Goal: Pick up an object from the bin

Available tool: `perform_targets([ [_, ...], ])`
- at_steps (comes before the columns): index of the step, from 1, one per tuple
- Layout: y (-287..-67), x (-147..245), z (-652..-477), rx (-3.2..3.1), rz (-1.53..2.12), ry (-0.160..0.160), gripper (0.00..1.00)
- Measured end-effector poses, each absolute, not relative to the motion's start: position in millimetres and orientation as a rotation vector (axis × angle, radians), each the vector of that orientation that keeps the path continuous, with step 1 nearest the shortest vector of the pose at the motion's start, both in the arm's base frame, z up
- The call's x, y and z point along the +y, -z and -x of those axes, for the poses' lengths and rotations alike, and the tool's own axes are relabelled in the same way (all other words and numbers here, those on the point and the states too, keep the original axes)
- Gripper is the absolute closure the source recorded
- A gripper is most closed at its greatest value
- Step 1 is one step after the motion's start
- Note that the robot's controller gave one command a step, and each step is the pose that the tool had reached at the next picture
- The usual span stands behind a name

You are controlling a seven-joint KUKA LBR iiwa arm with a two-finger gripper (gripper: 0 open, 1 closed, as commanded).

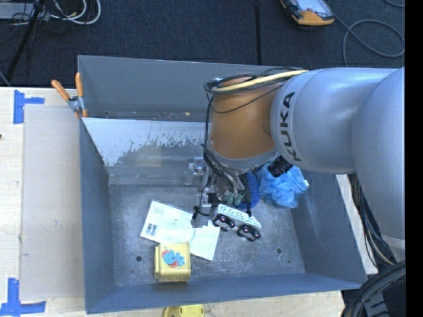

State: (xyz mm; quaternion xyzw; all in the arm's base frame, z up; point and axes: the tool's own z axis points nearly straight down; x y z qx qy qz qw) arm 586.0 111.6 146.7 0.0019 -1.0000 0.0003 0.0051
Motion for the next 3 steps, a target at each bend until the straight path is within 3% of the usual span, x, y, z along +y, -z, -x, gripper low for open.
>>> perform_targets([
  [1, -151.4, 111.1, -587.4, -3.138, -0.002, 0.000, 0.00],
  [2, -126.5, 91.0, -593.5, -3.142, 0.153, 0.005, 0.00],
  [3, -73.9, 67.6, -616.1, -3.134, 0.253, 0.001, 0.00],
])
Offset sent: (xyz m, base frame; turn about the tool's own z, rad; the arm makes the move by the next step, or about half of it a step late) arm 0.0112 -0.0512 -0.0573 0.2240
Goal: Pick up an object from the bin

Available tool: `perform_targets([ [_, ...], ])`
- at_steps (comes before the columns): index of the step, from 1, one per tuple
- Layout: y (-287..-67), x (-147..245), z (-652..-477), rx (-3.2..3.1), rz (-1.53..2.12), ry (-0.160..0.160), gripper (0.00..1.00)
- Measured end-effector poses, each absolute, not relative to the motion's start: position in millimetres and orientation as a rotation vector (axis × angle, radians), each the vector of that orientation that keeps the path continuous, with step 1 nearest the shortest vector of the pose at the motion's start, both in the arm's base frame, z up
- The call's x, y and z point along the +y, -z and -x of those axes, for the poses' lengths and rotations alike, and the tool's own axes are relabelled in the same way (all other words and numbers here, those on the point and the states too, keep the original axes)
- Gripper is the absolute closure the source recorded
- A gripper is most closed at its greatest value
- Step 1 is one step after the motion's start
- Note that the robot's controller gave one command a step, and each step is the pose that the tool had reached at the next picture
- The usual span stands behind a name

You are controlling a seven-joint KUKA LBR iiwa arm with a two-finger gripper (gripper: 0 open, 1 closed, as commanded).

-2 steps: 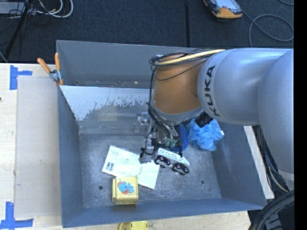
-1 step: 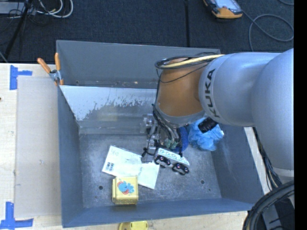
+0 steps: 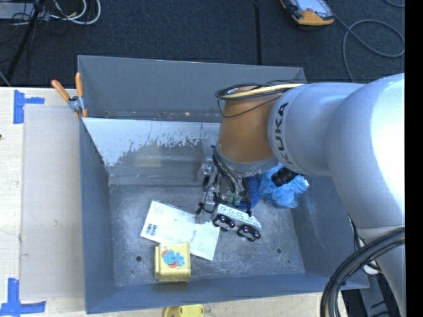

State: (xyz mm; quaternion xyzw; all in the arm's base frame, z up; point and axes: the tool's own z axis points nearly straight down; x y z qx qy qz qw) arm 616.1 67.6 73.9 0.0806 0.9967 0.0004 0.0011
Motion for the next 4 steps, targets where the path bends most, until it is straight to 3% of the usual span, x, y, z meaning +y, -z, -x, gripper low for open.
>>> perform_targets([
  [1, -69.1, 43.0, -597.7, 3.125, -0.334, -0.002, 0.00],
  [3, -70.3, 57.5, -607.4, 3.126, -0.305, -0.001, 0.00],
  [4, -109.6, 78.3, -613.1, 3.127, -0.313, 0.001, 0.00],
])
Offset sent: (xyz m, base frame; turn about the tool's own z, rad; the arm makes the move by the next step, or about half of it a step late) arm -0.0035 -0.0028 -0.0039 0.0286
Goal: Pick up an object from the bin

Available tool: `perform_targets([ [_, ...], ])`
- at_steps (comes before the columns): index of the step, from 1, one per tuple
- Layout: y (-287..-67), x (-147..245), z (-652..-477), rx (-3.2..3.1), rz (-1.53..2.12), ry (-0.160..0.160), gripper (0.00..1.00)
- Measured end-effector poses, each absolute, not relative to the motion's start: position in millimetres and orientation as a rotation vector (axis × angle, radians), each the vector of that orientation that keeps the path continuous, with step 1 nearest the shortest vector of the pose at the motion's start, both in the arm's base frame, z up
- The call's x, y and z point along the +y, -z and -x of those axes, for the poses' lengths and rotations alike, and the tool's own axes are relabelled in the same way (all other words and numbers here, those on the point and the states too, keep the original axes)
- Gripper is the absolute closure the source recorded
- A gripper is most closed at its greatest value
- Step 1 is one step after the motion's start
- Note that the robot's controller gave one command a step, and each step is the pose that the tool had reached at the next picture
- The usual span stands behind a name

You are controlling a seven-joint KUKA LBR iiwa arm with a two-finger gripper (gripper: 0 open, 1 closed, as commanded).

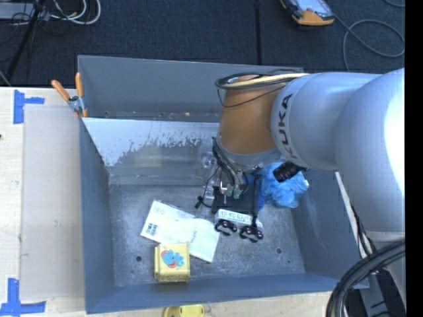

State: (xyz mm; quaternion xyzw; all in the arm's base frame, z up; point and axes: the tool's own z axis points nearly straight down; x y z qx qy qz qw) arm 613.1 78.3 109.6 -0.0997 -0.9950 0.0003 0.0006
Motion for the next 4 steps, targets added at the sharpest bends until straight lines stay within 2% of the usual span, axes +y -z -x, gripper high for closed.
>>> perform_targets([
  [1, -97.8, 44.8, -610.2, -3.114, 0.416, 0.005, 0.00],
  [2, -81.5, 16.7, -609.3, -3.117, 0.370, -0.005, 0.00],
  [3, -70.8, -27.4, -581.5, -3.114, 0.404, 0.001, 1.00],
  [4, -70.8, -27.4, -581.5, -3.114, 0.405, 0.001, 1.00],
])
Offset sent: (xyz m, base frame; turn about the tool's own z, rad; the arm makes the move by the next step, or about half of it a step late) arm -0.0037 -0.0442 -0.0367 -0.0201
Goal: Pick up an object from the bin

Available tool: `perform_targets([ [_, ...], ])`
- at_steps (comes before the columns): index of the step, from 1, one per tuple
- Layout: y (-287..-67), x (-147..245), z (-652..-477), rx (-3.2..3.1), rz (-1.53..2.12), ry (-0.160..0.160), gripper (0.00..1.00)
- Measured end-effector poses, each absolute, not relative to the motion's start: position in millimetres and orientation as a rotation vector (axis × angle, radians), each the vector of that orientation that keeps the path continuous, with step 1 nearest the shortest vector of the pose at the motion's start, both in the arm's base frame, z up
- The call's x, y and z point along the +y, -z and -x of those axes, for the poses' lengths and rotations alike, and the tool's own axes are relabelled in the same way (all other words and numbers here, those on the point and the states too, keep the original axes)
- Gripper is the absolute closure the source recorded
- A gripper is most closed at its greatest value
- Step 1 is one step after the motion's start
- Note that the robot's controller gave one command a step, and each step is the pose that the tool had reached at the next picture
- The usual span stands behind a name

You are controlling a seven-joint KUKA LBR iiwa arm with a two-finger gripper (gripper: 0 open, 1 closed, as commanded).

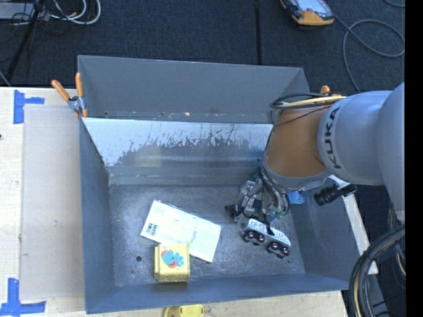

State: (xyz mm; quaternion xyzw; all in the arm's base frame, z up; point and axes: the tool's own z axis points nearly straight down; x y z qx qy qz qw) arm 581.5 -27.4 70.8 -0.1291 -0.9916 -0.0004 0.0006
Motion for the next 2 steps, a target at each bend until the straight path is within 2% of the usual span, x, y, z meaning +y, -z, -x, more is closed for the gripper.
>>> perform_targets([
  [1, -110.5, -26.7, -581.3, -3.105, 0.414, 0.000, 1.00],
  [2, -151.4, 8.3, -581.0, -3.108, 0.464, 0.000, 1.00],
])
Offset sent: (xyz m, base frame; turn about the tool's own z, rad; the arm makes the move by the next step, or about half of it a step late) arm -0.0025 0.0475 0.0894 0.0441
